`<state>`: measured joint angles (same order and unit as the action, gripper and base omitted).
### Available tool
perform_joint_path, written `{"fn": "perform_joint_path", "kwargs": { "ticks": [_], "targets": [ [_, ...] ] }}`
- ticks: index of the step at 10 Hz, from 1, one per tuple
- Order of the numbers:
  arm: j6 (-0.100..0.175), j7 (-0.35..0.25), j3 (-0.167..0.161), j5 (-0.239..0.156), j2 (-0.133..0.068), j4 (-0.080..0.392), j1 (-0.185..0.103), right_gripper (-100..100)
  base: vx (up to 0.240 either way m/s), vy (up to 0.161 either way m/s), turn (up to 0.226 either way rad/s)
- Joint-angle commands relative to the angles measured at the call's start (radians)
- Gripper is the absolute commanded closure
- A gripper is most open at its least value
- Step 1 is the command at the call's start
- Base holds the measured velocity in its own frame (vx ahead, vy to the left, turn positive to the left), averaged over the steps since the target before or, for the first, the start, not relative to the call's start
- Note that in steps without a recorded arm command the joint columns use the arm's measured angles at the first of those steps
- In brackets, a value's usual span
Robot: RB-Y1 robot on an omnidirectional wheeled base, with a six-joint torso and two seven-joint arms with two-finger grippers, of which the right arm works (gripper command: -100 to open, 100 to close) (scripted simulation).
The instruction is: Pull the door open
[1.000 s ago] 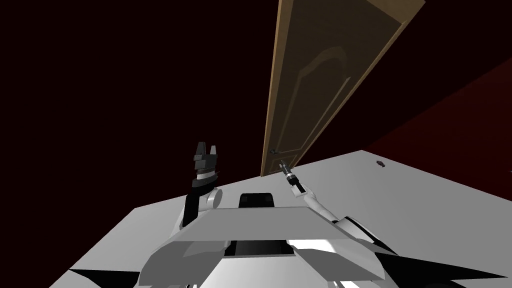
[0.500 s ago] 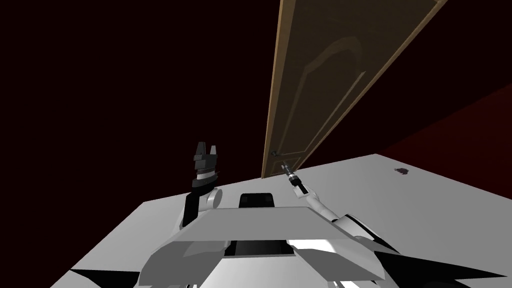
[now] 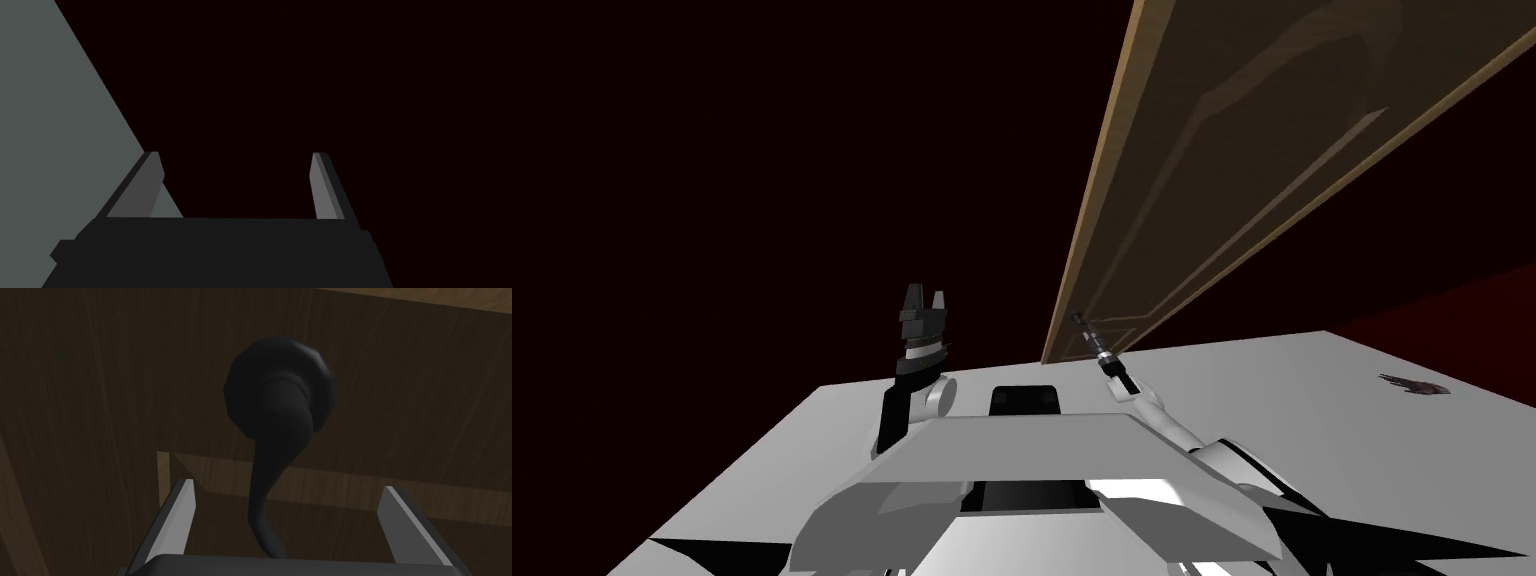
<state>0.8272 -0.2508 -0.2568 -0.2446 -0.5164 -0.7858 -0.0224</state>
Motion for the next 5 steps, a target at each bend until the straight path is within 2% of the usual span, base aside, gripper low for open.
{"fn": "perform_joint_path", "kwargs": {
  "ticks": [1,2,3,4,5],
  "targets": [
    [0.016,-0.009,0.003,-0.001,-0.003,0.033,-0.013,-100,0.057,0.006,0.039],
    [0.033,-0.018,0.02,-0.01,-0.013,0.056,-0.006,-100,0.067,0.022,0.175],
    [0.047,-0.026,0.034,-0.016,-0.022,0.075,0.0,-100,0.136,0.016,0.292],
    [0.047,-0.026,0.034,-0.016,-0.022,0.075,0.0,-100,0.128,-0.004,0.069],
    [0.061,-0.033,0.048,-0.023,-0.031,0.094,0.006,-100,0.145,0.007,0.101]
  ]
}}
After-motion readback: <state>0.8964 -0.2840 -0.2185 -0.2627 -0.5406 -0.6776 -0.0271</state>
